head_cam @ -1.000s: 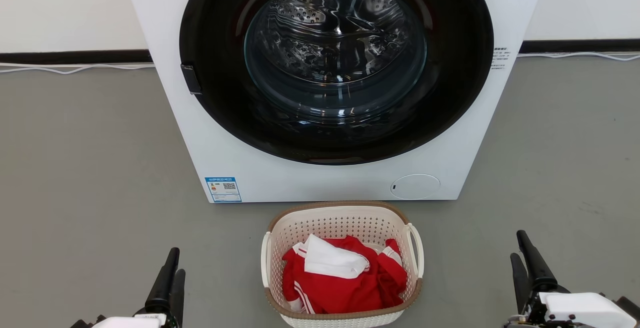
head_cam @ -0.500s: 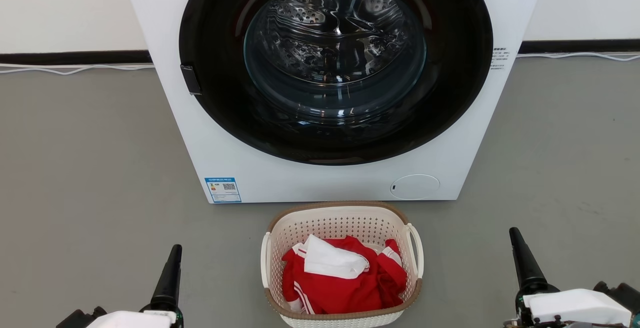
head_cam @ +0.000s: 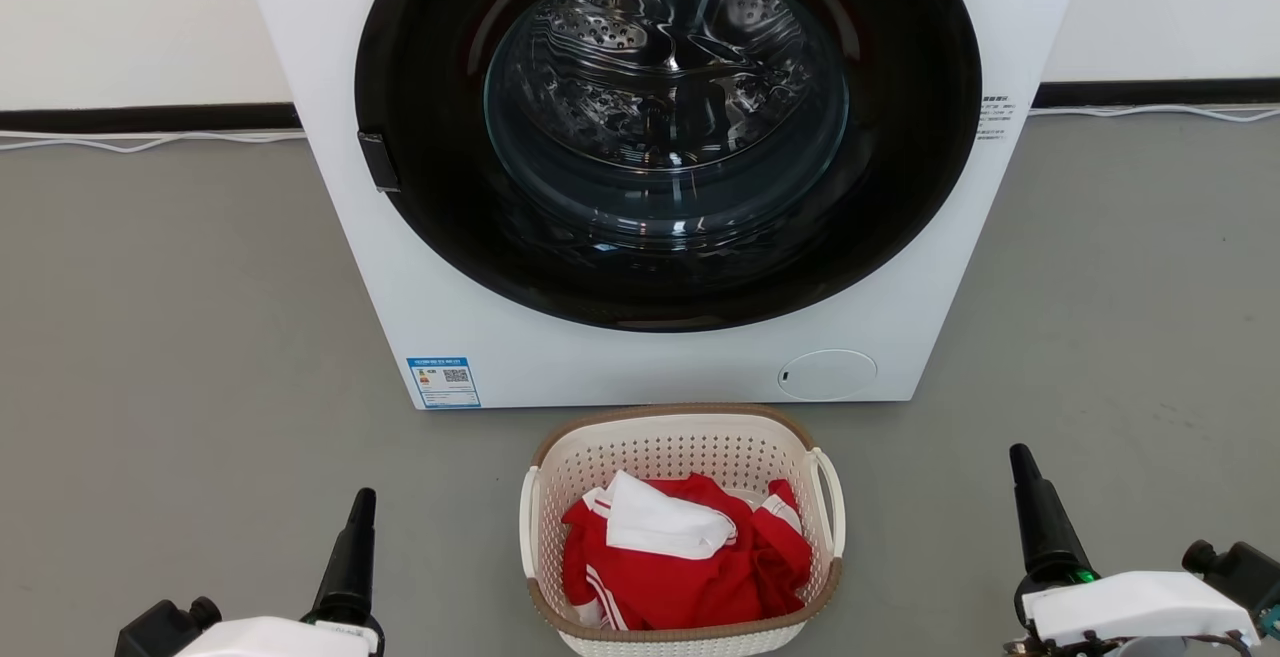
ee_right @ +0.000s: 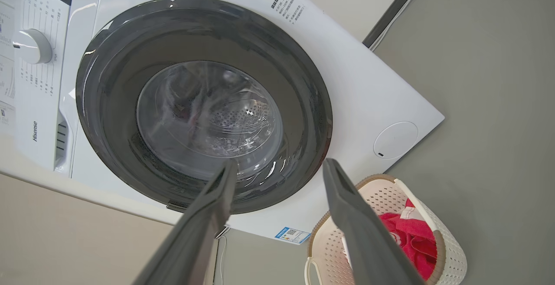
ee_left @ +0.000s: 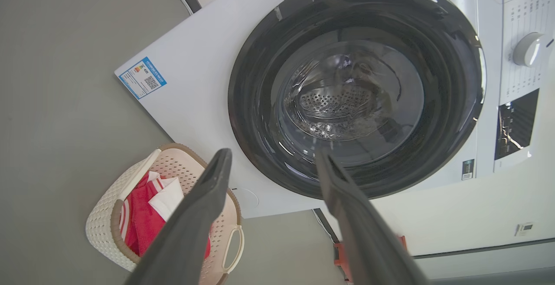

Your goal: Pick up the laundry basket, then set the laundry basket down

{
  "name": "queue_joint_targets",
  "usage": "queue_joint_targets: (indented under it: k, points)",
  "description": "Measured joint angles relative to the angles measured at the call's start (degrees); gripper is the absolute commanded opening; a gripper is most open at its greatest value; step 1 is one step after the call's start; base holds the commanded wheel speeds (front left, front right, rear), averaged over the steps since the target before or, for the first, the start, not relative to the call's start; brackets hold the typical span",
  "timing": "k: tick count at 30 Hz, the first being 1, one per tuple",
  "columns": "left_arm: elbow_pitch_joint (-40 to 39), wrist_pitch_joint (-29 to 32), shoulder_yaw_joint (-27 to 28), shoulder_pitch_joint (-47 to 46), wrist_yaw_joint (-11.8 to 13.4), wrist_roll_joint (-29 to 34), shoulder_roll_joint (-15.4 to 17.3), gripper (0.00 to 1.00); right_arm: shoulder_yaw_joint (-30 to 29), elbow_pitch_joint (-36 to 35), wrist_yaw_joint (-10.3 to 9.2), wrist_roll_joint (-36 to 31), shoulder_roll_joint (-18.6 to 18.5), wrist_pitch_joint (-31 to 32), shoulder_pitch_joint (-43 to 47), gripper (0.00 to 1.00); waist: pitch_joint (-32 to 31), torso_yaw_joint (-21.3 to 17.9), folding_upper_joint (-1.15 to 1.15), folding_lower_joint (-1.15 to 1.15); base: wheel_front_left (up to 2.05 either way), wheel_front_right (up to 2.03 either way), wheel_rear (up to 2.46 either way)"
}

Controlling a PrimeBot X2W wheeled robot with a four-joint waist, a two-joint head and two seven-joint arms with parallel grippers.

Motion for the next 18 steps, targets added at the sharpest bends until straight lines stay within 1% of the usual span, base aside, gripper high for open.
queue_joint_targets:
  k: [18]
  points:
    - [-0.4,-2.9,0.0,0.9,0.0,10.9,0.2,1.00,0.7,0.1,0.01,-13.0,-0.2,-2.7,0.0,1.00,-0.3,0.0,0.00,0.00,0.00,0.00,0.00]
